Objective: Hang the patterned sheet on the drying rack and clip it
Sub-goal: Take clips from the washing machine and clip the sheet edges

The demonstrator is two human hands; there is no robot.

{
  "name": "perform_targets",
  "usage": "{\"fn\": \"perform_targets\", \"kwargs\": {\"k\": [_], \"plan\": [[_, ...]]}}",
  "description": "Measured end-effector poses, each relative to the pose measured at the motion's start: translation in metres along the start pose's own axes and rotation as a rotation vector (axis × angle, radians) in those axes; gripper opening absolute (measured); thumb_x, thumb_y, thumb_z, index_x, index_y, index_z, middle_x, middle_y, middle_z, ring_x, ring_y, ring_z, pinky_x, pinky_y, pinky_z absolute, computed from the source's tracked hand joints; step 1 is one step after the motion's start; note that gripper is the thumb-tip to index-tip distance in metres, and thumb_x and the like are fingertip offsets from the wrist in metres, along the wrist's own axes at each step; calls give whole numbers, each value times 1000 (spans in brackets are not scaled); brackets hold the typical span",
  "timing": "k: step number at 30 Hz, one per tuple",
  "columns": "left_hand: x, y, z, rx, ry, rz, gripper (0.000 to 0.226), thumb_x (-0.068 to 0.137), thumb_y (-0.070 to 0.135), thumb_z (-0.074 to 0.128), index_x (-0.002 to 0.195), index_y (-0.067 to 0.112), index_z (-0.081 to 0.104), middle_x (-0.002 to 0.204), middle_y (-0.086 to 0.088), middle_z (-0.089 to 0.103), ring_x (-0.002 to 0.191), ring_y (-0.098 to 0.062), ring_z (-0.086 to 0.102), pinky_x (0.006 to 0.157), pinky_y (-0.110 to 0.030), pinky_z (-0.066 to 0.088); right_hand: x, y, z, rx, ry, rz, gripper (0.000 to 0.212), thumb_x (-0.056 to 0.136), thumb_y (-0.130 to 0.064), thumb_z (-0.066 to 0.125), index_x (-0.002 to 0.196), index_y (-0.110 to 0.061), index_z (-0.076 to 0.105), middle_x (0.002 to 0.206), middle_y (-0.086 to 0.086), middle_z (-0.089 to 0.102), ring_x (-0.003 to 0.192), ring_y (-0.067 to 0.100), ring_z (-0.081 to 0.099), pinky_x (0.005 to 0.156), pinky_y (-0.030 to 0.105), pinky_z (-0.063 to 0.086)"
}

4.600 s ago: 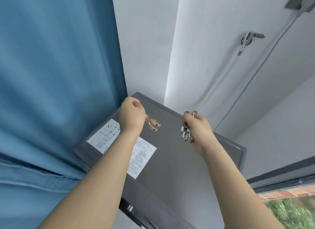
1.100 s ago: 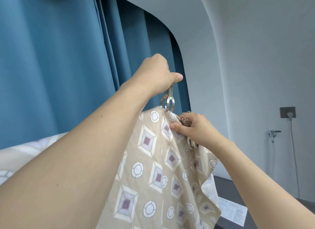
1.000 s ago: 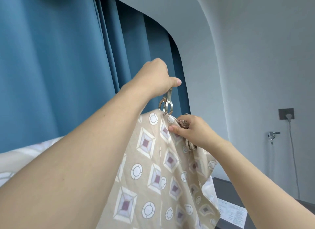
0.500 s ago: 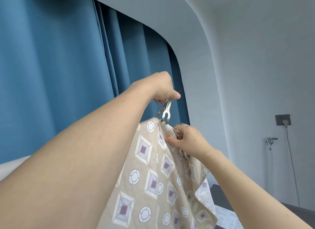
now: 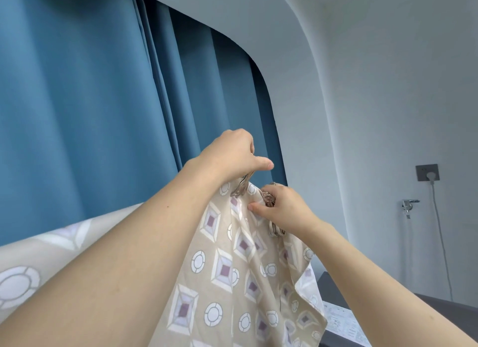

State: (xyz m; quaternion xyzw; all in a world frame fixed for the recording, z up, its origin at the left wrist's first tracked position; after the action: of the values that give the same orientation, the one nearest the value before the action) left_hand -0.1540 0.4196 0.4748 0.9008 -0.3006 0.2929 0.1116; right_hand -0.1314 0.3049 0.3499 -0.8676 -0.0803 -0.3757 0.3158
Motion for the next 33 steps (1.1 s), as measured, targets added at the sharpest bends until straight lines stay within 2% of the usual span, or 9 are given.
{"fn": "perform_targets", "kwargs": {"k": [7,10,12,15,18,23,28,31,33], "plan": [[-13,-3,1,62,-80,-58,43,84,49,65,117,23,56,106,0,58,97,-23,57,74,-33,47,2,-3,-5,4,-55,23,48,77,-52,72,62,-19,42,69,-5,45,62,16,42,60,36,36],[-21,-5,-5,151,-92,-83,22,82,28,66,100,17,63,94,-3,61,79,-26,57,65,-30,45,-3,0,-8,83,-92,20,34,77,-54,70,74,-22,60,73,-5,56,68,16,53,66,39,45],[-28,-8,-7,177,-103,-93,12,79,23,66,87,14,66,82,-4,62,71,-26,58,57,-29,44,-12,0,-14,188,-79,29,7,83,-43,70,88,-40,68,69,-16,60,65,3,55,66,30,47],[-39,-11,-7,134,-85,-81,14,78,26,66,88,16,68,83,-5,64,80,-28,65,63,-34,51,-27,2,-22,284,55,97,30,89,-22,60,108,-46,63,60,-17,58,52,-1,49,59,20,41],[-50,-8,-8,184,-20,-68,11,82,26,63,90,18,64,81,-3,59,77,-27,59,54,-29,42,-43,4,-28,450,221,220,48,88,-8,44,127,-33,58,53,-12,38,44,6,36,46,15,36],[-68,0,-11,372,70,-15,6,90,21,54,95,19,57,73,1,47,75,-28,50,56,-29,29,-52,-4,-33,694,223,337,25,97,-17,48,113,-24,67,49,-11,38,42,7,34,39,17,29],[-96,-1,-10,448,279,168,19,90,28,54,108,22,60,106,3,60,99,-26,52,85,-38,37,-54,-20,-52,792,178,373,30,95,-28,44,102,-26,73,76,-4,46,48,7,41,44,23,28],[-118,0,-12,254,386,304,24,85,27,56,105,19,68,107,3,61,101,-24,52,90,-38,42,-60,-34,-65,820,186,305,34,96,-26,42,98,-26,75,80,-3,44,51,8,43,50,24,31],[-132,2,-10,-75,277,268,19,86,28,59,102,24,68,103,8,63,96,-13,54,89,-29,43,-67,-48,-69,819,196,239,35,98,-26,40,100,-28,75,79,-5,44,52,9,43,50,25,31]]}}
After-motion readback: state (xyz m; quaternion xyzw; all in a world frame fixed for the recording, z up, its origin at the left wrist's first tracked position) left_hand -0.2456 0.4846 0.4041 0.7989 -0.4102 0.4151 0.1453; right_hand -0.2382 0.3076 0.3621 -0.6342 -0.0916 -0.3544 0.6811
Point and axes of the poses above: each hand's wrist, its own x-axis towards the middle knuckle, its own z-axis out of the palm, y = z × x, the point moved 5 cm from there along x, towards the middle knuckle
